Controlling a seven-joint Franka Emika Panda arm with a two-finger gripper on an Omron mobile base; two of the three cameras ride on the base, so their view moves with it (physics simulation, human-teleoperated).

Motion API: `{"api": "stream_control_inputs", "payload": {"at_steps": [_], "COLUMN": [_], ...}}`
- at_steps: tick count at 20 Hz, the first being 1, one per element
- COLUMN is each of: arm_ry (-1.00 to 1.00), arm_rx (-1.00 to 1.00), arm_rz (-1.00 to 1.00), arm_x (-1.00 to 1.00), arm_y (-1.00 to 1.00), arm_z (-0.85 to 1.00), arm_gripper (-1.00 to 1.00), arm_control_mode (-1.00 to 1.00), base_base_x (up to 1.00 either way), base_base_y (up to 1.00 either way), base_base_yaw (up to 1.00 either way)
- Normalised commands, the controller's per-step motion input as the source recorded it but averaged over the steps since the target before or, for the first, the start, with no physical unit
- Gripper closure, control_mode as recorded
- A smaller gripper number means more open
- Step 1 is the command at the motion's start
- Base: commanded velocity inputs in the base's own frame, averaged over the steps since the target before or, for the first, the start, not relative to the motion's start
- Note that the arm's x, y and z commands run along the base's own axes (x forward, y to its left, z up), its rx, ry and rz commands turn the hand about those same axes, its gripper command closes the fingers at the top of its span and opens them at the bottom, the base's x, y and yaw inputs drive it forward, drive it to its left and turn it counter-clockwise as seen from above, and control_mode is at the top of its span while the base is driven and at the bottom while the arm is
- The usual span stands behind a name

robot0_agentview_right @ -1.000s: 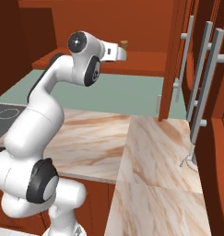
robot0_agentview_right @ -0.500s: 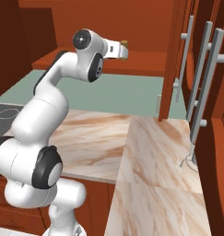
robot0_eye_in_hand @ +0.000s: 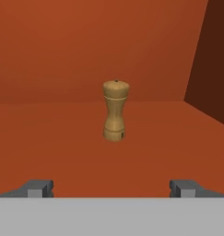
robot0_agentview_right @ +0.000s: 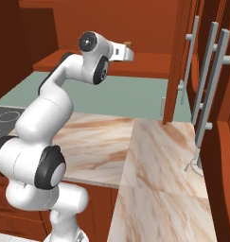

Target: Take 2 condiments from the cabinet and move them on the counter near the stove.Make sure the condiments are lined up with each other, next to each other.

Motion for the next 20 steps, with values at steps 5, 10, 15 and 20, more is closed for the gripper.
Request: {"api": "stream_control_inputs", "payload": {"at_steps": [5, 10, 15, 20], "arm_ry": [0.00, 0.02, 0.01, 0.00], "arm_rx": [0.00, 0.00, 0.00, 0.00], "arm_rz": [0.00, 0.00, 0.00, 0.00], "arm_x": [0.19, 0.25, 0.21, 0.15], "arm_y": [-0.10, -0.02, 0.00, -0.05], "arm_z": [-0.01, 0.00, 0.00, 0.00], "arm_gripper": [-1.00, -1.00, -1.00, -1.00], "arm_control_mode": [-1.00, -1.00, -1.00, -1.00], "base_base_x": [0.00, 0.00, 0.00, 0.00], "base_base_y": [0.00, 0.00, 0.00, 0.00], "base_base_yaw": [0.00, 0.00, 0.00, 0.00]}}
